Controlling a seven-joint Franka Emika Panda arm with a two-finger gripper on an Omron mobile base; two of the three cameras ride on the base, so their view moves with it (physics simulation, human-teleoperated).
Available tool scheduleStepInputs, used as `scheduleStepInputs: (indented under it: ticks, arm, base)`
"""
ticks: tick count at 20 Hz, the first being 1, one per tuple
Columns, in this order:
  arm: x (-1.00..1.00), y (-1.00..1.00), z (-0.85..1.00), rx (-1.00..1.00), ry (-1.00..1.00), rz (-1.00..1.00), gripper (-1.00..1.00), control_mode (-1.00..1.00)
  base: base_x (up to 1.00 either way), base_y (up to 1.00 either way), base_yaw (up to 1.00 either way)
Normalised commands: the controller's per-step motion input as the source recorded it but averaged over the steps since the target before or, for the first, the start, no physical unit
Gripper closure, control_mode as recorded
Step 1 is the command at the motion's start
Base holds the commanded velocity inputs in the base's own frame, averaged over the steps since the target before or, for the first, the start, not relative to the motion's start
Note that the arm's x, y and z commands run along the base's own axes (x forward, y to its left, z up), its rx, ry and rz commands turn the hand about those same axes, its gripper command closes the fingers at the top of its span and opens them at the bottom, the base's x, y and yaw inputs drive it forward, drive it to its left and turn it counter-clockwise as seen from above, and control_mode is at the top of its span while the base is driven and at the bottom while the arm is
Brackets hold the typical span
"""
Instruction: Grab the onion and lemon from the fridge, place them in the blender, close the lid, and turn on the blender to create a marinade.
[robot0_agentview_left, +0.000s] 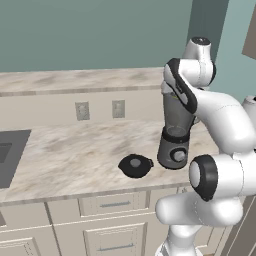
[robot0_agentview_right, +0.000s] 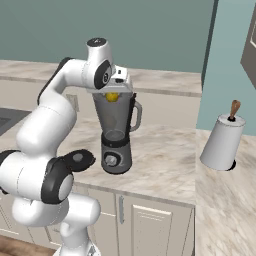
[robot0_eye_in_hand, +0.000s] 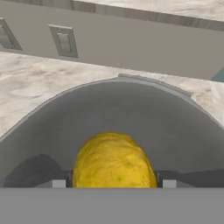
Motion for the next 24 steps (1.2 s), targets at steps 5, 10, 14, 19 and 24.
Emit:
scheduleStepInputs:
  ticks: [5,10,14,19,24]
  arm:
    - [0.00,0.08,0.42,0.00,0.00,-0.03,-1.00,-1.00]
    - [-0.35,0.29,0.25,0.00,0.00,-0.04,-1.00,-1.00]
    - [-1.00,0.63,0.00,0.00,-0.10,-0.12,-1.00,-1.00]
    - [-1.00,0.75,-0.07,0.00,-0.13,-0.17,-1.00,-1.00]
    - [-1.00,0.74,-0.57,-0.01,-0.03,-0.18,-1.00,-1.00]
  base:
    - [0.00,0.00,0.00]
    - [0.00,0.00,0.00]
    - [0.00,0.00,0.00]
    - [0.00,0.00,0.00]
    - [0.00,0.00,0.00]
